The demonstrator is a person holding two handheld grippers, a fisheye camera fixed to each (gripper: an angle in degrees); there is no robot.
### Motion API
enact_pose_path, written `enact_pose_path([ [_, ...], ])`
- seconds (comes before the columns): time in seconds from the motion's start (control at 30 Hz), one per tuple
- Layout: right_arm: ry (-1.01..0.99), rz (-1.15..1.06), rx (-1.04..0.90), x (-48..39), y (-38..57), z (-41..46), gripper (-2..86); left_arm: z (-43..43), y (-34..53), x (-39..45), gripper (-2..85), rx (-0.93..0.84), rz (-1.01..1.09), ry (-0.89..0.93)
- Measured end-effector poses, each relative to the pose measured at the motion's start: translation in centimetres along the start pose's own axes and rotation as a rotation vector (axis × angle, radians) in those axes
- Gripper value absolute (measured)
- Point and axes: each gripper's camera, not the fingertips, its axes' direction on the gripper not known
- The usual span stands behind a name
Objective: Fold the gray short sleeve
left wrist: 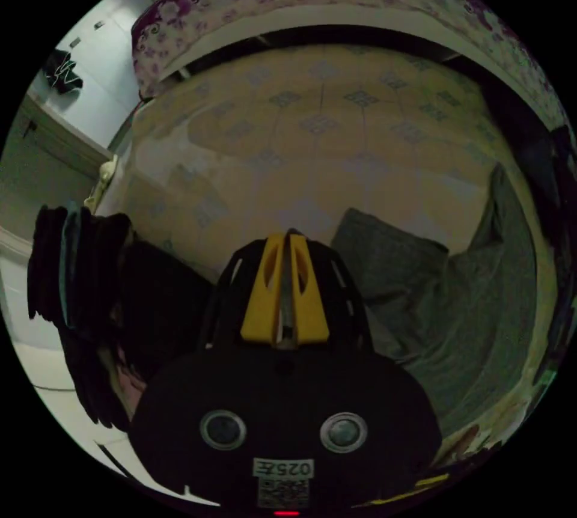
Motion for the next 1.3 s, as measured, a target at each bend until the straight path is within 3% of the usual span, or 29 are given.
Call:
enact_pose_path([
  [0.07, 0.092, 0.095, 0.06, 3.2, 3.5, -3.3, 11.9, 2.0, -1.8, -2.0, 1.3, -0.06, -0.094, 0.053],
  [0.17, 0.296, 0.279, 0.113, 9.1, 10.4, -8.7, 12.0, 6.0, -1.3, -7.9, 2.6, -0.149, -0.307, 0.274],
  [0.3, 0.543, 0.363, 0.145, 15.8, 15.4, -13.3, 11.2, 8.1, 6.3, -14.3, 1.7, -0.078, -0.512, 0.396],
  [0.37, 0.594, 0.288, 0.098, 18.0, 13.6, -12.9, 10.1, 7.8, 10.2, -13.8, 0.9, -0.042, -0.476, 0.447],
  [0.53, 0.706, 0.087, -0.124, 25.5, 3.2, -7.1, 8.2, 10.1, 16.9, -7.7, -0.7, -0.226, -0.326, 0.463],
  [0.6, 0.957, 0.086, -0.233, 31.2, 0.2, -5.2, 1.7, 12.1, 18.1, -6.3, -0.9, -0.297, -0.334, 0.448],
  [0.7, 1.337, 0.179, -0.384, 39.4, 1.2, -5.8, -0.4, 16.2, 17.1, -6.1, -0.9, -0.401, -0.286, 0.458],
  [0.73, 1.36, 0.217, -0.453, 41.4, 2.0, -5.9, -0.5, 16.5, 16.4, -6.5, -0.9, -0.349, -0.257, 0.475],
  [0.93, 1.556, 0.325, -0.737, 46.1, 14.9, -7.6, -0.9, 23.2, 2.5, -12.5, -0.9, -0.2, -0.013, -0.011],
  [1.03, 1.453, 0.502, -0.72, 42.2, 21.7, -7.6, -0.9, 28.0, -9.1, -14.4, -0.9, -0.164, 0.108, -0.113],
  [1.07, 1.322, 0.604, -0.675, 39.5, 23.7, -7.4, -0.9, 29.6, -14.0, -14.3, -0.9, -0.183, 0.152, -0.118],
  [1.13, 0.95, 0.714, -0.604, 34.7, 26.0, -6.5, -0.9, 31.4, -20.5, -13.3, -0.9, -0.209, 0.165, -0.112],
  [1.2, 0.117, 0.832, -0.398, 29.8, 29.1, -2.9, -0.9, 32.7, -26.4, -10.7, -0.9, -0.232, 0.182, -0.158],
  [1.27, -0.119, 0.843, -0.348, 27.3, 30.7, 0.0, -0.9, 32.0, -28.9, -8.7, -0.9, -0.177, 0.161, -0.189],
  [1.3, 0.0, 0.769, -0.36, 25.7, 30.6, 0.6, -0.9, 31.1, -29.7, -7.7, -0.9, -0.119, 0.157, -0.171],
])
